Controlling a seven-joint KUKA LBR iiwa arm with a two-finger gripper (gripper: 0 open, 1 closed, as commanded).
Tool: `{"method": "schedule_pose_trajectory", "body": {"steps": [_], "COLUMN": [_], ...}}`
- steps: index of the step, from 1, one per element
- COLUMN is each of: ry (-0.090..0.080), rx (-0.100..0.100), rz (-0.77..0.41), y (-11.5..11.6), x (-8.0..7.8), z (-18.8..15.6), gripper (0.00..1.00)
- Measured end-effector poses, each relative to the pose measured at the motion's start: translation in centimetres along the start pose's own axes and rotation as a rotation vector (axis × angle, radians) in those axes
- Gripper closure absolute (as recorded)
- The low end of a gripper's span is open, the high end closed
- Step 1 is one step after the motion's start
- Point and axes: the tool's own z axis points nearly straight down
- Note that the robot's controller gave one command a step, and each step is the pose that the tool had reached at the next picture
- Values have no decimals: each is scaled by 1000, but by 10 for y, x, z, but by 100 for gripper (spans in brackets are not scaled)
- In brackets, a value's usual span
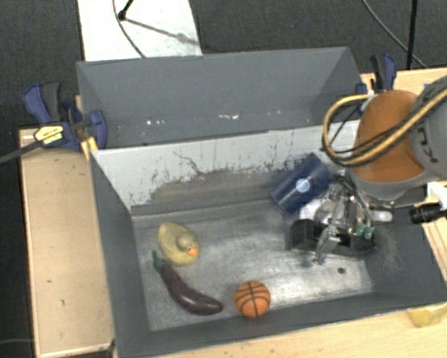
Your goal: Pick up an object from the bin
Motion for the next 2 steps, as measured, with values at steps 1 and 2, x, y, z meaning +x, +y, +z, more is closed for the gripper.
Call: {"method": "schedule_pose_trajectory", "body": {"steps": [1, 2], "ry": [0, -2], "rx": [0, 0], "rz": [0, -1], "y": [0, 0], "x": [0, 0], "z": [0, 0], "gripper": [100, 100]}}
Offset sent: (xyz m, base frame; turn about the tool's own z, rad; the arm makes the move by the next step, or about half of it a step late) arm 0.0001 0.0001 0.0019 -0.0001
